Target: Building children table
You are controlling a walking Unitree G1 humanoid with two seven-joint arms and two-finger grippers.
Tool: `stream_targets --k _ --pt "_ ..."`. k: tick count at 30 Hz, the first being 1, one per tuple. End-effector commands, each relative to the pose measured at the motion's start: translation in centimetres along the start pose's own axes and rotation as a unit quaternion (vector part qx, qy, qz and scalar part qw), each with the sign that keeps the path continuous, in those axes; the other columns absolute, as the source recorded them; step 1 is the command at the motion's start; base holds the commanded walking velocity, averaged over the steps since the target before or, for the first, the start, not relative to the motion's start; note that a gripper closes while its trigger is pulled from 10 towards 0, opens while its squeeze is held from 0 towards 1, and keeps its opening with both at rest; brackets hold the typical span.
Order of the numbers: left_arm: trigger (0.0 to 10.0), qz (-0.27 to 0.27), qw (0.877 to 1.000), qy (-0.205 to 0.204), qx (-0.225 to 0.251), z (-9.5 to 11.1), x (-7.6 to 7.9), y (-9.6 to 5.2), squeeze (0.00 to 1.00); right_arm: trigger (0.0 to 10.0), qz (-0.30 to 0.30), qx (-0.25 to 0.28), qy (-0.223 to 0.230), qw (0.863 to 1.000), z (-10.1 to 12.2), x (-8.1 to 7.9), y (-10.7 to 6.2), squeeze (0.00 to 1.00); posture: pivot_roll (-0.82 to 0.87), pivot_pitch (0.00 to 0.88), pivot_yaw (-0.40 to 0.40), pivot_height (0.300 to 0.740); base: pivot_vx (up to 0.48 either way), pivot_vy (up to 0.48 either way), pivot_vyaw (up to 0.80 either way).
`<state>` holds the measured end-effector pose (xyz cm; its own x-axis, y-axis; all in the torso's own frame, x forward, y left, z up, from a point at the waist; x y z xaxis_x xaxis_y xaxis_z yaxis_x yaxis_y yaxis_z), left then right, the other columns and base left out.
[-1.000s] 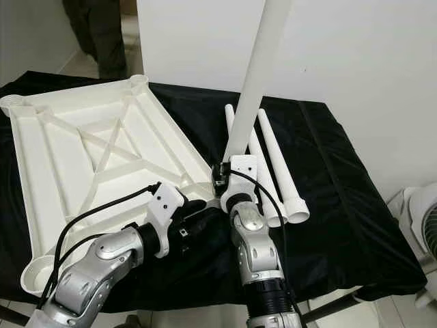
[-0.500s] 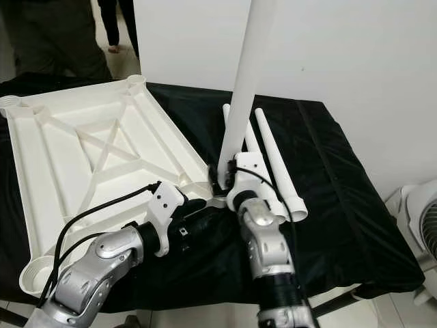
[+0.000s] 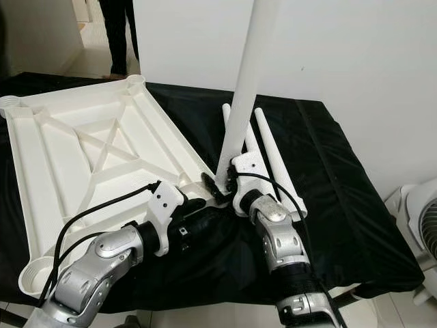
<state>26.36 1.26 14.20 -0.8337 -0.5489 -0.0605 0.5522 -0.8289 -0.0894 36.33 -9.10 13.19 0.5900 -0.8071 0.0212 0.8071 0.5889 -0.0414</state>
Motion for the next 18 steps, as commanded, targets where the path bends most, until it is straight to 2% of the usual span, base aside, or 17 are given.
stream_targets --k 1,5,6,7,8,9,18 --pt "10.0 0.002 1.000 -0.003 -0.008 -0.3 -0.2 0.1 0.00 10.0 0.024 -0.001 -0.015 1.000 -0.2 0.0 0.3 0.00 0.12 0.000 -0.071 0.740 0.000 0.000 0.00" --pt "10.0 0.002 1.000 -0.002 -0.008 -0.3 -0.2 0.1 0.00 10.0 0.037 -0.005 -0.025 0.999 -0.3 0.0 0.5 0.00 0.12 0.000 -0.070 0.740 0.000 0.000 0.00" --pt "10.0 0.003 1.000 -0.002 -0.008 -0.2 -0.2 0.0 0.00 7.9 0.042 -0.010 -0.033 0.999 -0.5 0.1 0.7 0.00 0.12 0.000 -0.068 0.740 0.000 0.000 0.00" --pt "10.0 0.003 1.000 -0.002 -0.008 -0.2 -0.2 0.0 0.00 3.7 0.045 -0.016 -0.037 0.998 -0.7 0.3 0.8 0.00 0.12 0.000 -0.069 0.740 0.000 0.000 0.00" --pt "10.0 0.003 1.000 -0.002 -0.008 -0.2 -0.2 0.0 0.00 3.7 0.045 -0.016 -0.037 0.998 -0.7 0.3 0.8 0.00 0.12 0.000 -0.069 0.740 0.000 0.000 0.00" --pt "10.0 0.004 1.000 -0.002 -0.008 -0.2 -0.2 0.0 0.00 0.0 0.048 -0.019 -0.038 0.998 -0.8 0.4 0.9 0.00 0.13 0.000 -0.070 0.740 0.000 0.000 0.00" --pt "10.0 0.011 1.000 -0.007 -0.010 -0.2 -0.2 -0.2 0.00 0.0 0.057 -0.028 -0.035 0.997 -1.8 0.9 0.5 0.00 0.13 0.000 -0.071 0.740 0.000 0.000 0.00"
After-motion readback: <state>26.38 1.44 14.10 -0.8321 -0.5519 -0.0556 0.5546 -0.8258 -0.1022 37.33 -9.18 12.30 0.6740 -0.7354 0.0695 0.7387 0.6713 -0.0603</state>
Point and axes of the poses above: a point about 5 cm out from each wrist's last joint towards the gripper, its own y axis pointing out of the wrist towards the gripper, its own z axis along the axis of the wrist's last joint, x = y × z, the point moved 5 cm from there along y, pointing out of the wrist towards the gripper, and after that the axes turned 4 degrees about y, right-handed, at the moved point
